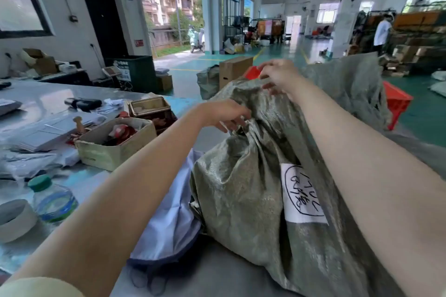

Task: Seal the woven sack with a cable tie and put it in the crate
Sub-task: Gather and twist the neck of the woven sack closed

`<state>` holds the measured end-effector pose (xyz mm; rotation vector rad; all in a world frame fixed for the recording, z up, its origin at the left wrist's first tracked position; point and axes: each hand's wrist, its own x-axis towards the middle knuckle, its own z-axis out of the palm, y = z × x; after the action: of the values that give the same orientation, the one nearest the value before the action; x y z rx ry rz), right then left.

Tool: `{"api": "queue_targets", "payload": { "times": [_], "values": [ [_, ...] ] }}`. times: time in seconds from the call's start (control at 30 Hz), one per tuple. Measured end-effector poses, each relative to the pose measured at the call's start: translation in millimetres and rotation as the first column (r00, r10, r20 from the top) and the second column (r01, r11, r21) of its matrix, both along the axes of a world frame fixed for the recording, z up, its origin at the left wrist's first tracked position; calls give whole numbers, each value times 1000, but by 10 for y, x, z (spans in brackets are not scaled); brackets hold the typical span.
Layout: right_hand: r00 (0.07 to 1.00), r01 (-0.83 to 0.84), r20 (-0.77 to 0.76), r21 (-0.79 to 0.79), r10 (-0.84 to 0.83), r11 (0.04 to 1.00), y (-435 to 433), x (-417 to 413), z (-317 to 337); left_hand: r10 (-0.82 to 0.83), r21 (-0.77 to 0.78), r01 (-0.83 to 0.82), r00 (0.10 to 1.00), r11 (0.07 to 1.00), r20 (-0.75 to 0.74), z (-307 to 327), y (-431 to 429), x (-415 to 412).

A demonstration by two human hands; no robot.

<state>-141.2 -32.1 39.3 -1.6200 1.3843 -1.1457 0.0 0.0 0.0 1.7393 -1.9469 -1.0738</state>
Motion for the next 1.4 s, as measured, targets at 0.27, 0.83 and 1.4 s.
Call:
{"api": "queue_targets", "payload": {
  "times": [0.27, 0.83, 1.4],
  "values": [
    [717, 603, -261, -232, -646, 763, 216, -998, -200, 67, 57, -71, 996, 996, 66, -112, -24, -701],
    [947, 164, 279, 3, -158, 986, 418, -1114, 127, -32, -223, -56, 928, 973, -372, 136, -69, -1314],
    [926, 111, 343, 151, -158, 982, 210, -1389, -269, -52, -361, -275, 728, 891, -683, 292, -256, -1354]
  ]
}}
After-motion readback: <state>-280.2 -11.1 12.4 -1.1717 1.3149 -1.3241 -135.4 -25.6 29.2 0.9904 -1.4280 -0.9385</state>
